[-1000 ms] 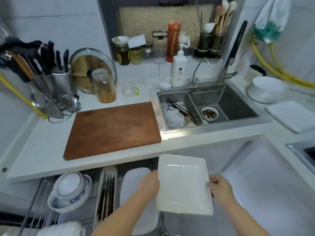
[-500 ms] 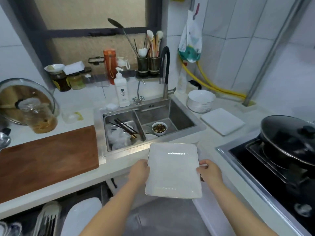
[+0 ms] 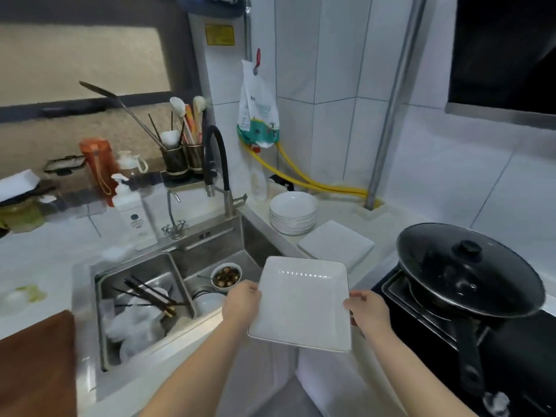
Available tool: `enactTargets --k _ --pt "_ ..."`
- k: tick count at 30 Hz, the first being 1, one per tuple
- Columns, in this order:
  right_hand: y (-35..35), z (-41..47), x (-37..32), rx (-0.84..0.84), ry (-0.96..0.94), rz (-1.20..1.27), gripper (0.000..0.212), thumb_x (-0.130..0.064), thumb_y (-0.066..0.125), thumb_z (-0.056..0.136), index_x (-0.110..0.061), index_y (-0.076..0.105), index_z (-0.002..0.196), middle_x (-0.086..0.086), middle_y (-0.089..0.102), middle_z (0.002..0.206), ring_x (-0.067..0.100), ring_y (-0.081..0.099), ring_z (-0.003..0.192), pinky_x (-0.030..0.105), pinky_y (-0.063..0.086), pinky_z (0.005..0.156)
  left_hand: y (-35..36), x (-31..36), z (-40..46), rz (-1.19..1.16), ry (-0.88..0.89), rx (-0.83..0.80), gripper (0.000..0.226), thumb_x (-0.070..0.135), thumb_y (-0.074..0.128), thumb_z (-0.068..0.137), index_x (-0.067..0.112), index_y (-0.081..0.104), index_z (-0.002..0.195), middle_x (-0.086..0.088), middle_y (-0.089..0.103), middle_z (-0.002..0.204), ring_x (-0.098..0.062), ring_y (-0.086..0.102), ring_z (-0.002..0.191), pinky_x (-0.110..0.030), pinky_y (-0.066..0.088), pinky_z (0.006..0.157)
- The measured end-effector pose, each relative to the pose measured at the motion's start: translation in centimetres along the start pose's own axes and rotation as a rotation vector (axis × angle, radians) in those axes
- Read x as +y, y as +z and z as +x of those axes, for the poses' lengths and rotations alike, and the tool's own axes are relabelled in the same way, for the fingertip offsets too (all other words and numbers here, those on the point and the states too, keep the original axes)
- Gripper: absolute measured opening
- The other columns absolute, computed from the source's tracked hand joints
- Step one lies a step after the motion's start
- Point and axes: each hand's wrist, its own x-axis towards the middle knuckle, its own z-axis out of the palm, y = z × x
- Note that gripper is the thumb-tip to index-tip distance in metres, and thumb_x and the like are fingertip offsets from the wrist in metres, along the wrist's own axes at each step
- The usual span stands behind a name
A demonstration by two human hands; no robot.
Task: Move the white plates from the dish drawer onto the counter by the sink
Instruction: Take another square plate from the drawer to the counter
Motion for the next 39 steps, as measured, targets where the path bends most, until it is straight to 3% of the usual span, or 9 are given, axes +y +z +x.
enactTargets --k 3,8,11,14,17,20,27,35,39 --pt "0.2 2.4 -1.0 0.059 0.004 0.039 0.023 0.002 0.055 0.073 -0.017 0.069 0.076 -0.002 0.064 0.065 0.02 0.057 0.062 0.028 0.046 0.062 1.2 1.4 4.2 0.024 0.049 -0.038 0.026 0.017 0.048 0.085 0.021 0.069 0.1 -0.001 0.07 0.108 -0.026 0.061 0.106 -0.034 0.048 0.089" --pt "1.3 7.1 -2.6 0.17 0.068 0.053 0.018 0.0 0.057 0.077 -0.016 0.064 0.083 0.003 0.066 0.073 0.025 0.061 0.068 0.029 0.046 0.059 2.3 4.6 11.2 0.077 0.124 -0.107 0.023 0.02 0.047 0.087 0.021 0.067 0.098 0.001 0.069 0.104 -0.025 0.061 0.104 -0.03 0.047 0.084" --pt "2.2 9.8 -2.9 0.233 0.116 0.075 0.021 -0.001 0.057 0.077 -0.011 0.066 0.093 0.007 0.067 0.078 0.028 0.061 0.066 0.036 0.051 0.066 3.1 6.4 15.6 0.098 0.17 -0.169 0.016 0.016 0.047 0.085 0.015 0.064 0.084 -0.004 0.07 0.099 -0.027 0.063 0.099 -0.029 0.045 0.075" --pt "3.0 11.6 -3.2 0.309 0.144 0.103 0.022 -0.001 0.06 0.079 -0.009 0.066 0.098 0.004 0.065 0.079 0.031 0.065 0.08 0.044 0.055 0.081 4.1 7.8 19.3 0.077 0.214 -0.244 0.029 0.011 0.048 0.083 0.018 0.07 0.1 -0.004 0.071 0.103 -0.025 0.064 0.1 -0.026 0.047 0.079" --pt "3.4 13.2 -3.4 0.36 0.164 0.151 0.024 0.0 0.061 0.081 -0.006 0.063 0.104 0.004 0.062 0.075 0.028 0.063 0.073 0.041 0.054 0.075 5.4 9.3 22.2 0.006 0.23 -0.315 0.035 0.001 0.047 0.082 0.013 0.072 0.102 -0.005 0.071 0.096 -0.024 0.063 0.093 -0.026 0.046 0.079" --pt "3.4 14.7 -3.7 0.41 0.174 0.169 0.021 0.001 0.062 0.081 -0.004 0.063 0.101 0.005 0.06 0.067 0.022 0.055 0.06 0.039 0.049 0.07 6.4 10.7 24.4 -0.057 0.224 -0.357 0.037 -0.006 0.046 0.08 0.006 0.071 0.104 -0.01 0.07 0.097 -0.028 0.063 0.093 -0.031 0.049 0.083" --pt "3.7 19.4 -3.6 0.418 0.276 0.167 0.021 0.005 0.057 0.079 -0.013 0.058 0.091 0.004 0.063 0.072 0.035 0.066 0.082 0.05 0.054 0.086 9.9 12.4 29.5 0.081 0.377 -0.383 0.039 -0.006 0.047 0.079 0.009 0.068 0.109 -0.006 0.07 0.108 -0.025 0.063 0.102 -0.034 0.049 0.092" --pt "3.0 23.7 -2.4 0.437 0.332 0.171 0.027 0.007 0.055 0.078 -0.014 0.066 0.091 0.001 0.06 0.069 0.026 0.058 0.069 0.044 0.053 0.08 13.6 13.4 31.7 0.176 0.416 -0.341 0.032 -0.007 0.046 0.075 0.018 0.066 0.081 -0.004 0.065 0.079 -0.022 0.055 0.079 -0.033 0.044 0.069" --pt "2.7 25.2 -1.5 0.428 0.348 0.111 0.03 0.01 0.052 0.074 -0.015 0.066 0.064 0.005 0.056 0.061 0.022 0.05 0.06 0.038 0.05 0.067 14.8 13.6 31.8 0.199 0.426 -0.295 0.033 -0.007 0.046 0.076 0.013 0.07 0.086 -0.002 0.06 0.076 -0.02 0.051 0.074 -0.024 0.037 0.066"
